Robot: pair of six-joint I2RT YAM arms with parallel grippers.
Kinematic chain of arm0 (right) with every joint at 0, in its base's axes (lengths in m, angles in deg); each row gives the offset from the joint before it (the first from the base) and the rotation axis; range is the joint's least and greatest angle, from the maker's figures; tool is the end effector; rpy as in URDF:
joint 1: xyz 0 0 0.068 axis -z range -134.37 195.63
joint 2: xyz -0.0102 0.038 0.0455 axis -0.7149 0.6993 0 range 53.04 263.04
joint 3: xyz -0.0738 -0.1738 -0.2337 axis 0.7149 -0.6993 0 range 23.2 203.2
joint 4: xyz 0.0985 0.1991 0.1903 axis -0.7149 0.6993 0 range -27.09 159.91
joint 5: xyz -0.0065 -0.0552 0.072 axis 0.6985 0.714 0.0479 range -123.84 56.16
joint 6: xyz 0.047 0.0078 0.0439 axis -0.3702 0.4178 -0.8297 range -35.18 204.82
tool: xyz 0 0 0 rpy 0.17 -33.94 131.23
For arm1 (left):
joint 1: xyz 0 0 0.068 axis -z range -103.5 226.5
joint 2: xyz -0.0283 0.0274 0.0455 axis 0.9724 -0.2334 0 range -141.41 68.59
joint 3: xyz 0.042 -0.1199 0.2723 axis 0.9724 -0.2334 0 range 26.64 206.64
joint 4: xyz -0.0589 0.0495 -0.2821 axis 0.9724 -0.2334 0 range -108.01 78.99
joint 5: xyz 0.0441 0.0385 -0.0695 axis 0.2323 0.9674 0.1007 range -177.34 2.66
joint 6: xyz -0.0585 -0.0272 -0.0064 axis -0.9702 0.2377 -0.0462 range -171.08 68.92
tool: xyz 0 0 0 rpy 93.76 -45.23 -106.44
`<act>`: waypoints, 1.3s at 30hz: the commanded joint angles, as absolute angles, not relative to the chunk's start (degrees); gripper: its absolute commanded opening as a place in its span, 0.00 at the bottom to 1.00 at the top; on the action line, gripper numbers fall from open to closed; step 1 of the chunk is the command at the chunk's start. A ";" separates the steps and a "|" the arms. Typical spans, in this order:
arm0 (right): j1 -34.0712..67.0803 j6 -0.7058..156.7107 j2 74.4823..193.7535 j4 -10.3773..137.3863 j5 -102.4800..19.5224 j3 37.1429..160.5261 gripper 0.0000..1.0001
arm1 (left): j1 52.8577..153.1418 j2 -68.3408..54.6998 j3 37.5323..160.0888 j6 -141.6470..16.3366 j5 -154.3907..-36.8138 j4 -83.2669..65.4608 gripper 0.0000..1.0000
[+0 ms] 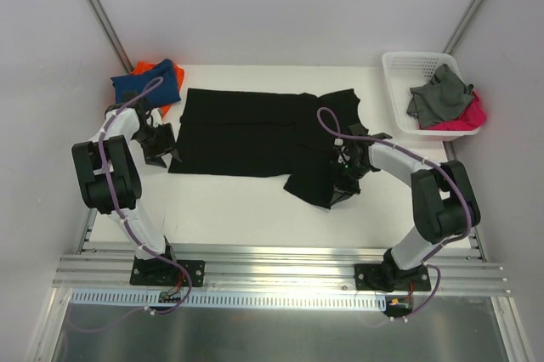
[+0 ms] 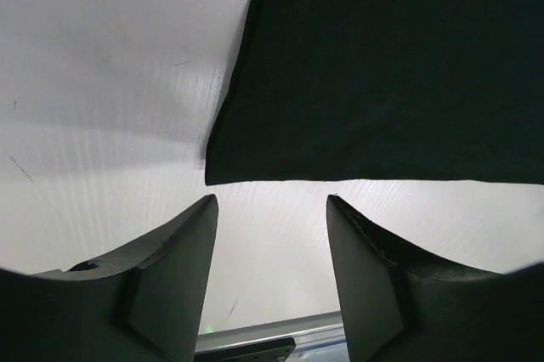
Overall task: Fold and stack the t-shirts
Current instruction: Fold the tshirt
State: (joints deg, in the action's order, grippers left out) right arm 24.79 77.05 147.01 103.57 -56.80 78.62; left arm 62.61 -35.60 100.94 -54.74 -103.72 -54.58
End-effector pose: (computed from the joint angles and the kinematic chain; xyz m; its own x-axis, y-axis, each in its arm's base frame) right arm 0.2898 0.1314 0.1605 -0.9631 -0.2335 -0.1337 -0.2681 0.8741 0.4051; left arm 0.3890 0.0816 0.1932 -0.9190 -0.2903 -0.2668 -0.2115 0.9340 -0.2879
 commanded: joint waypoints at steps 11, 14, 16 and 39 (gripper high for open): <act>24.45 78.58 144.53 104.66 -55.11 79.18 0.02 | 60.51 -39.08 101.79 -56.88 -106.68 -56.62 0.55; 24.45 78.31 145.23 104.39 -55.20 79.80 0.02 | 59.28 -39.26 101.61 -56.88 -106.33 -56.88 0.54; 24.45 78.23 145.58 104.22 -55.28 80.24 0.02 | 58.49 -39.52 101.61 -57.14 -106.15 -56.97 0.54; 25.24 79.54 145.15 104.13 -54.05 82.09 0.01 | 58.04 -41.81 102.49 -58.63 -109.40 -57.06 0.00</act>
State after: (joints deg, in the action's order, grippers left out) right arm 24.83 78.49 147.69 103.46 -55.09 81.07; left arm 58.09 -42.76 101.08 -58.10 -107.92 -55.30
